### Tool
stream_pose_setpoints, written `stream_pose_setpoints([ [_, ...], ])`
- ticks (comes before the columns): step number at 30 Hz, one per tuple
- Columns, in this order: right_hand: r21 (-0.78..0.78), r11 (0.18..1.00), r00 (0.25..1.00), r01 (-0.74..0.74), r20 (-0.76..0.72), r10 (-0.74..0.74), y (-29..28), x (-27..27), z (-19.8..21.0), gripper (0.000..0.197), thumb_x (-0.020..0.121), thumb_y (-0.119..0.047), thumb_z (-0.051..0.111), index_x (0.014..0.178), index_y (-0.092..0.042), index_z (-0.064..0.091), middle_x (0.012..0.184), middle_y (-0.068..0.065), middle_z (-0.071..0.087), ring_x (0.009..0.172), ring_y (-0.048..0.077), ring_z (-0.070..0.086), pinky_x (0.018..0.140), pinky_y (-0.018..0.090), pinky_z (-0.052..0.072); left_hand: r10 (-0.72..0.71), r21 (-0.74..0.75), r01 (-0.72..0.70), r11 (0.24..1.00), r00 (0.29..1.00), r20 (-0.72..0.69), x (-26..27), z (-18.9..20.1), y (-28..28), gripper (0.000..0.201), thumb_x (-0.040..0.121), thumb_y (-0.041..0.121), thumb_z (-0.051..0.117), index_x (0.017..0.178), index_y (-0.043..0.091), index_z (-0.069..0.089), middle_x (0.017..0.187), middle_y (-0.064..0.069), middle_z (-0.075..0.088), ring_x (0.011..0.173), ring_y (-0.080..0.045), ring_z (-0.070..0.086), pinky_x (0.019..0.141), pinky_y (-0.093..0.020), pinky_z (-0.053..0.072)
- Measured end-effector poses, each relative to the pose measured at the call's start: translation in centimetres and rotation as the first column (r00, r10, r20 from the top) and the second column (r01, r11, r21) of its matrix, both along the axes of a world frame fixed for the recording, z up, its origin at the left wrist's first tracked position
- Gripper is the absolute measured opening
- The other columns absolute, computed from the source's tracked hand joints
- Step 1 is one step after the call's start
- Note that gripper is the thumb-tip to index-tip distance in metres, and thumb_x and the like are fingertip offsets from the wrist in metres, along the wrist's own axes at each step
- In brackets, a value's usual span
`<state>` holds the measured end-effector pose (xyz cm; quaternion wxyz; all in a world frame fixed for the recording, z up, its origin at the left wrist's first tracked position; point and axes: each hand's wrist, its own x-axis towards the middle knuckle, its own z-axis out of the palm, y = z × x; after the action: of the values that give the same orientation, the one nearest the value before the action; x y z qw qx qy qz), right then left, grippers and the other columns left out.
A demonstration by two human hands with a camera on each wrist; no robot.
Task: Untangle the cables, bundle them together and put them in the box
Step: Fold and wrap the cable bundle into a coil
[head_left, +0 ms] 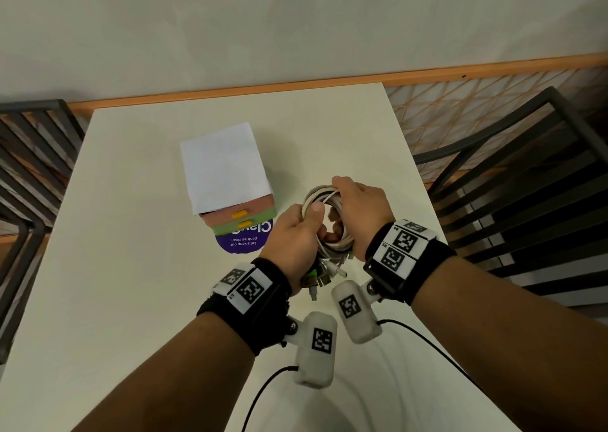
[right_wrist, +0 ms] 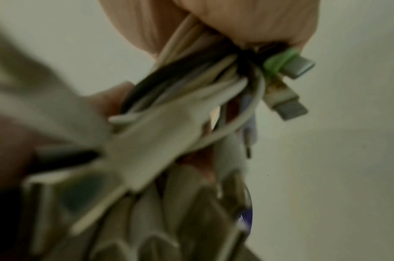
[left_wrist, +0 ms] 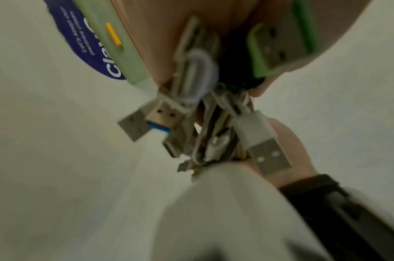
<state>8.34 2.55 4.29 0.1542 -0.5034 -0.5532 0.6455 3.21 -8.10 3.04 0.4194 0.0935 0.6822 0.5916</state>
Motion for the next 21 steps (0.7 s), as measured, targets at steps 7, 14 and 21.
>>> stream_pose_setpoints([
  [7,0.259,0.942,0.967,-0.215,-0.076,0.242,0.4,1.1,-0.4,0.037,0.101,-0.045,0.039,0.11,-0.026,0.069,0.069,0.014,0.067,0.041,0.022,0.054,0.046,0.028,0.047,-0.064,-0.02,0.063,0.998,0.998,-0.011,-0.7,0.1,-0.3,0.038,0.101,0.039,0.051,0.077,0.011,0.053,0.063,-0.004,0.054,0.064,-0.029,0.056,0.058,-0.036,0.046],
  [14,0.261,0.883,0.918,-0.39,0.033,0.396,1.7,1.7,-0.8,0.061,0.093,-0.059,0.045,0.077,-0.003,0.059,0.056,0.003,0.055,0.044,0.019,0.055,0.056,0.035,0.048,-0.1,-0.006,0.1,0.995,0.993,0.055,-0.5,0.4,0.1,0.034,0.102,0.041,0.048,0.086,0.013,0.058,0.067,-0.001,0.057,0.07,-0.027,0.057,0.057,-0.033,0.046],
  [21,0.376,0.897,0.969,-0.231,0.172,0.177,2.4,1.6,-1.5,0.07,0.086,-0.064,0.053,0.072,0.005,0.058,0.062,0.021,0.061,0.058,0.038,0.061,0.063,0.047,0.057,-0.211,-0.091,0.211,0.973,0.977,0.006,1.3,-1.2,-0.3,0.038,0.105,0.039,0.041,0.114,0.004,0.052,0.101,-0.031,0.067,0.072,-0.033,0.062,0.046,-0.028,0.045],
])
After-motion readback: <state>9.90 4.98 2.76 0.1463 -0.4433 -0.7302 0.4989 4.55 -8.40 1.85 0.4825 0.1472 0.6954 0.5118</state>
